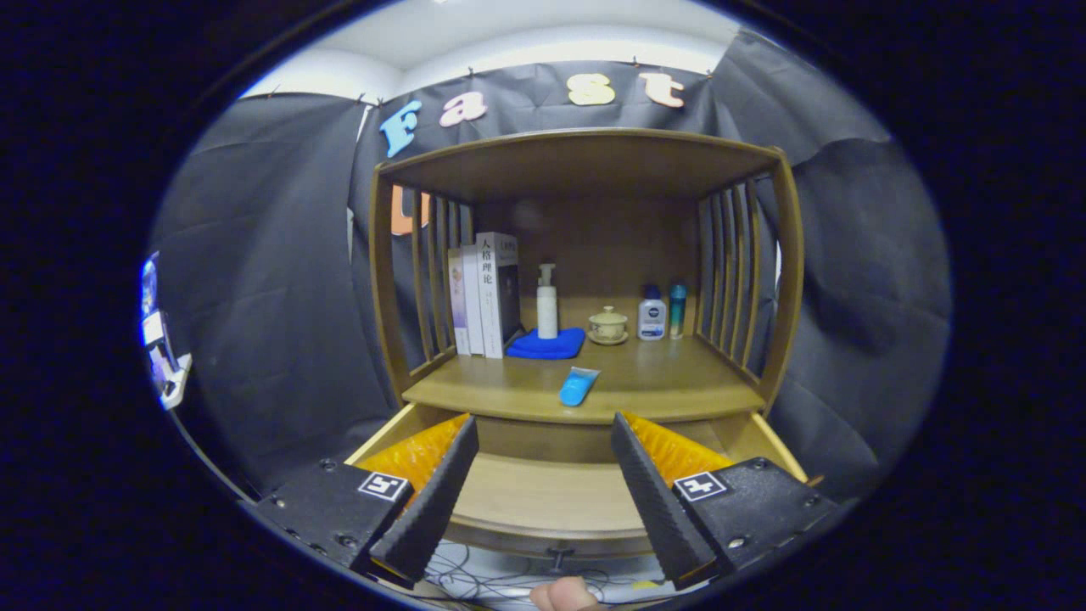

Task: Pull open the drawer, take out the items inside it, and place them on the countertop above the cabinet.

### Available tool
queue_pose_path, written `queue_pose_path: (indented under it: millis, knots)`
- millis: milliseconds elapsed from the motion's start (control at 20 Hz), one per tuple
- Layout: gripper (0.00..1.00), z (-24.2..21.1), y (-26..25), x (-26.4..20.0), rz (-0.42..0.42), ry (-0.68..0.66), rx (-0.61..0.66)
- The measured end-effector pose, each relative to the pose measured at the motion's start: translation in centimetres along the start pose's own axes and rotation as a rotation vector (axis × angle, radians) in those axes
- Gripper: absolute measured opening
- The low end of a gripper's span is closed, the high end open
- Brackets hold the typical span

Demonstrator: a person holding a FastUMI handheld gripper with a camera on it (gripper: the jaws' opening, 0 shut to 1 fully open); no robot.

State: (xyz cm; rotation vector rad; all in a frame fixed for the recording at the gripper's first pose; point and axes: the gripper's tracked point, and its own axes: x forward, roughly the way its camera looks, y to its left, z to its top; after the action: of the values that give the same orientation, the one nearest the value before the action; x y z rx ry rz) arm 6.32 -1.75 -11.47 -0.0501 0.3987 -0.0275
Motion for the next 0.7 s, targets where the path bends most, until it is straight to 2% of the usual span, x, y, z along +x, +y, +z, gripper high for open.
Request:
queue_pose_path:
  millis: [250,500,700]
  knots:
    - [0.99,-4.0,-0.2,-1.2,-0.032,-0.069,-0.045]
    - [0.99,-7.6,0.8,-2.1,0.007,-0.124,-0.054]
    - [0.99,-10.5,-0.3,-2.0,-0.033,-0.136,-0.031]
